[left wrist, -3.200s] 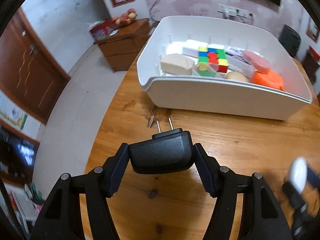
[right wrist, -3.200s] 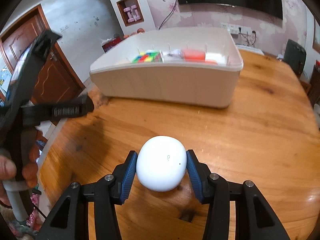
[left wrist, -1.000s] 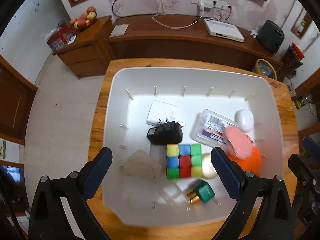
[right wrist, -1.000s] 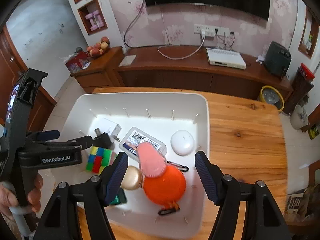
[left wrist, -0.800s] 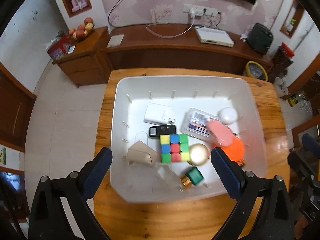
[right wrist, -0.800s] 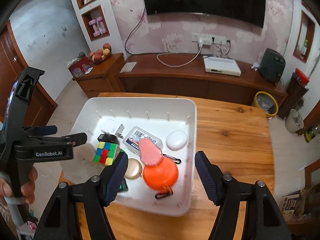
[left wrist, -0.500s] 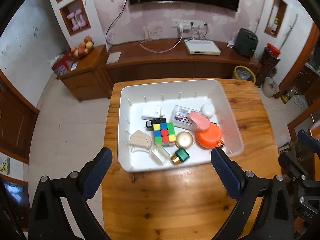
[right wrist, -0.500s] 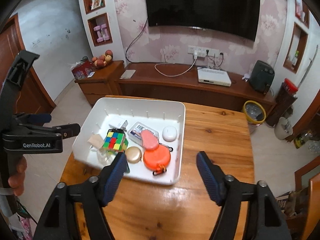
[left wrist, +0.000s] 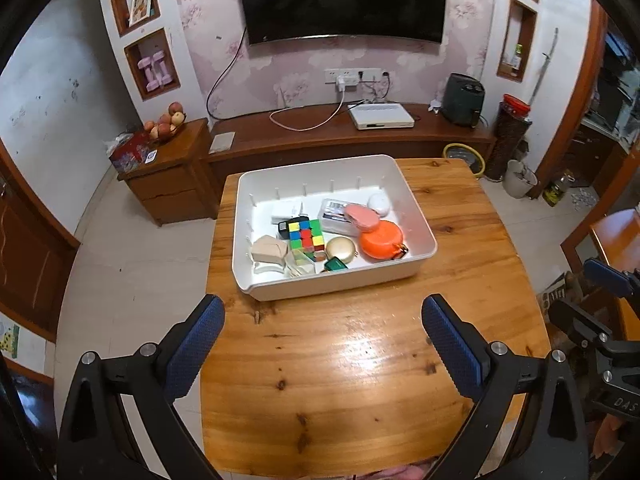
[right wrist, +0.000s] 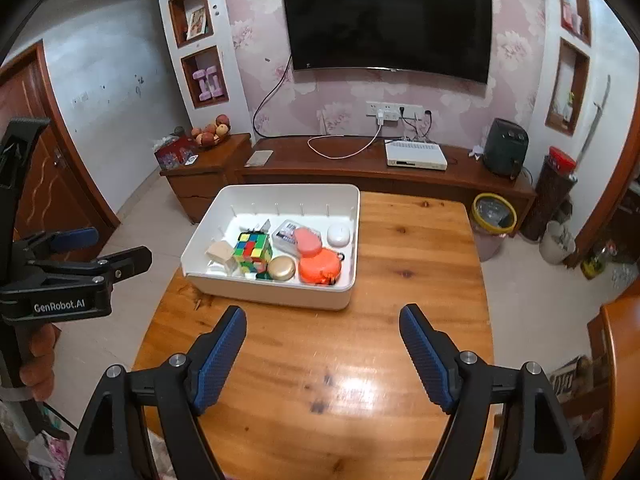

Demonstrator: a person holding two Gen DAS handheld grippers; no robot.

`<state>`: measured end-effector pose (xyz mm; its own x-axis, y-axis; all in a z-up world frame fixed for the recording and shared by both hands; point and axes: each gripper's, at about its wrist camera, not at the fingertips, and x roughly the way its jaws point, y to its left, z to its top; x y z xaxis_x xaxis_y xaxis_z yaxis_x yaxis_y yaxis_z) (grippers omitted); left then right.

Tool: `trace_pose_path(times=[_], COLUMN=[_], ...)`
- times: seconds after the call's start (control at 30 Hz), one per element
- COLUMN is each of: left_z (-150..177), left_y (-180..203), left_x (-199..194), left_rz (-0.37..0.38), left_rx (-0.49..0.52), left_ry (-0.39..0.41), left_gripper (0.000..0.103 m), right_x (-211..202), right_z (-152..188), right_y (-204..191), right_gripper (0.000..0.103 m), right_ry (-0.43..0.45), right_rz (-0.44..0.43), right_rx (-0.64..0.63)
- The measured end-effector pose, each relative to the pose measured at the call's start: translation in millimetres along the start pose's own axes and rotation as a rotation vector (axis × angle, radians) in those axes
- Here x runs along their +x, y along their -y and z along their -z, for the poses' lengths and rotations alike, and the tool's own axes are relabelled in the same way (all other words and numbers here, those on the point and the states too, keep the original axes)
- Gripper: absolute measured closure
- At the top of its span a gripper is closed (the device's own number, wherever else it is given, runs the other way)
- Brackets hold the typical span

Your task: Organize rigid objects

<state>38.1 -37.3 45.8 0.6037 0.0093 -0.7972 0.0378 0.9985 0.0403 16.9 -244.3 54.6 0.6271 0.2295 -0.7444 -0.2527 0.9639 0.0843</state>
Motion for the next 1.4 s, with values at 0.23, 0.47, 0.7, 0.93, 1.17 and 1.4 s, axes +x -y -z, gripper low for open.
trace_pose_path(times=[0.23,0.47,0.7,0.93,1.17,1.4], left_z=[26.3,52.3,66.9,74.9,81.6,84.5], left_y=[13.0,18.8,19.1,21.8,21.9,26.5], left_x=[-13.0,-11.6,-12.0,2.6,7.2,7.4], left_rz=[0.013,0.028,-0.002,-0.005,-0.009,-0.021], left_rx=[0.015,0.000,-0.057,-0.089,-0.092,-0.078], left_ry=[0.028,0.003,0.034,-0.016,-0.043,-0.048], left_gripper=[0.004,0.004,0.004,0.004,0.004,0.004], right_x=[-15.8,-16.7,-16.6,-22.3,-21.5,-18.5], right_z=[32.7,59.6,69.4,75.9,76.8,77.3], right_y=[-0.6,3.8,1.7,-0.7,0.5,1.8], right_gripper=[0.023,0.023,0.023,0.023,0.023,0.023], right_ry=[-0.003,-0.017,0.014,0.054,0.068,0.065], right_rz=[0.012,0.012,0.029,0.107,0.137,0.147], right_rx=[0.014,0.072,0.104,0.102,0.101,0.101])
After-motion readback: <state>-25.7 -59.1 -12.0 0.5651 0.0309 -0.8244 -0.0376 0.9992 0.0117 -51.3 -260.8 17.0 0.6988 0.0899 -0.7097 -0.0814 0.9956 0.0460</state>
